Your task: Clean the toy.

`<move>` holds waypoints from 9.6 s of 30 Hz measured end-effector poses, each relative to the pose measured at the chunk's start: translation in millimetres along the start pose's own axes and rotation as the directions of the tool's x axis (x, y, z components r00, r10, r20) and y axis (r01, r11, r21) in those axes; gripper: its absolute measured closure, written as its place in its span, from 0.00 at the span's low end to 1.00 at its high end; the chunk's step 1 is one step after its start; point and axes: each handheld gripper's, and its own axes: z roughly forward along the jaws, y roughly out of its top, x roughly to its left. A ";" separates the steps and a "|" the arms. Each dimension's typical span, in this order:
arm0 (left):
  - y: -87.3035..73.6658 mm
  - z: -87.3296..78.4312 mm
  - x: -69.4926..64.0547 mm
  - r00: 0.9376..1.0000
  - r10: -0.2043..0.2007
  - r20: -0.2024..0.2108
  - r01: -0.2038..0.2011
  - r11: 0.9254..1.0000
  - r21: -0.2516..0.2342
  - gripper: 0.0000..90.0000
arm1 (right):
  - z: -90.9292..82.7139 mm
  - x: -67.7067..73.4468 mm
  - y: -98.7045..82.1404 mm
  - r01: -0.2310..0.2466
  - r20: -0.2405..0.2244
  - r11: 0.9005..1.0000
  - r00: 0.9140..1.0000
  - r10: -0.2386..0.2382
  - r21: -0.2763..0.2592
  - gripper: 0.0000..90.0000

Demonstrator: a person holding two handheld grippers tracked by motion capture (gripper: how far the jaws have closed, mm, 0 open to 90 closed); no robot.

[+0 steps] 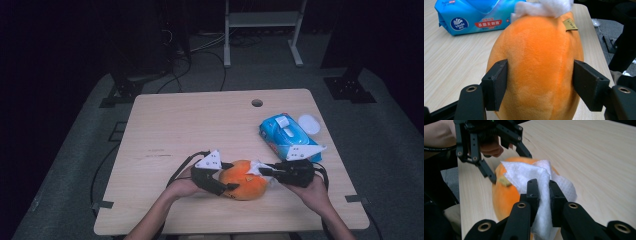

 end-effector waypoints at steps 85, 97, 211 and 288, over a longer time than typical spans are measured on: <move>-7.9 -10.5 20.9 0.999 -0.024 -0.038 0.026 0.999 0.043 0.23 | 37.5 21.2 17.6 0.134 0.035 0.991 0.990 -0.134 0.009 0.90; -12.2 -11.4 25.0 0.999 -0.031 -0.035 0.033 0.998 0.053 0.23 | 25.6 9.8 0.9 0.060 0.059 0.998 0.996 -0.061 0.018 0.90; 25.0 4.1 -3.7 0.998 -0.041 -0.051 0.044 0.998 0.047 0.29 | 29.2 35.7 49.8 0.196 0.029 0.978 0.980 -0.198 0.069 0.90; -9.7 -10.8 11.7 0.999 -0.032 0.007 0.031 0.997 0.075 0.27 | 50.8 31.5 37.1 0.185 0.061 0.978 0.980 -0.191 0.092 0.90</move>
